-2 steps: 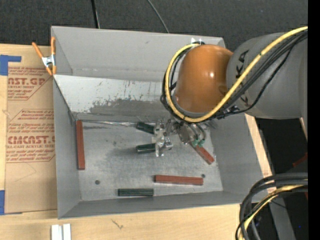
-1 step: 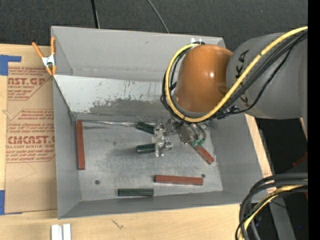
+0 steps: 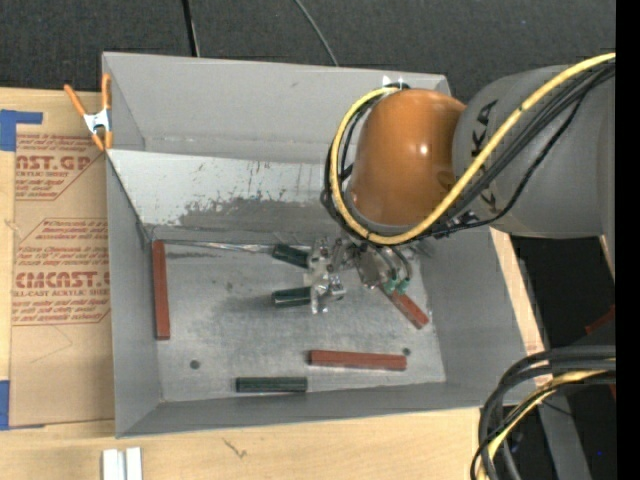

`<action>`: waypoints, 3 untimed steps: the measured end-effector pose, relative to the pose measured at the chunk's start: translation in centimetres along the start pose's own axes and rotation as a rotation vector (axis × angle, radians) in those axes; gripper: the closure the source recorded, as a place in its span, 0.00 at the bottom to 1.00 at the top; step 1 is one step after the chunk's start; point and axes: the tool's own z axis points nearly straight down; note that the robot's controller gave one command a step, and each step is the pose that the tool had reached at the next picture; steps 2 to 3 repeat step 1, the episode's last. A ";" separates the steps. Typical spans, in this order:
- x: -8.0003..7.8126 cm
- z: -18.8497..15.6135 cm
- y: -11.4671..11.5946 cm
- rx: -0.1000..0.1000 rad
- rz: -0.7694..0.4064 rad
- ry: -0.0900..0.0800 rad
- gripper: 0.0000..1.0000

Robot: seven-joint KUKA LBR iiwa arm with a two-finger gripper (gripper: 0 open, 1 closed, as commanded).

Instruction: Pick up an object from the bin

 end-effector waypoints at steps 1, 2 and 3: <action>-0.5 -2.8 0.2 0.001 -0.007 0.000 1.00; -0.5 -2.8 0.2 0.001 -0.007 0.000 1.00; -0.5 -2.8 0.2 0.001 -0.007 0.000 1.00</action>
Offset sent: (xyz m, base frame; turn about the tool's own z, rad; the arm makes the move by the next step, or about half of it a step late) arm 0.0000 0.0000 0.0000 0.0000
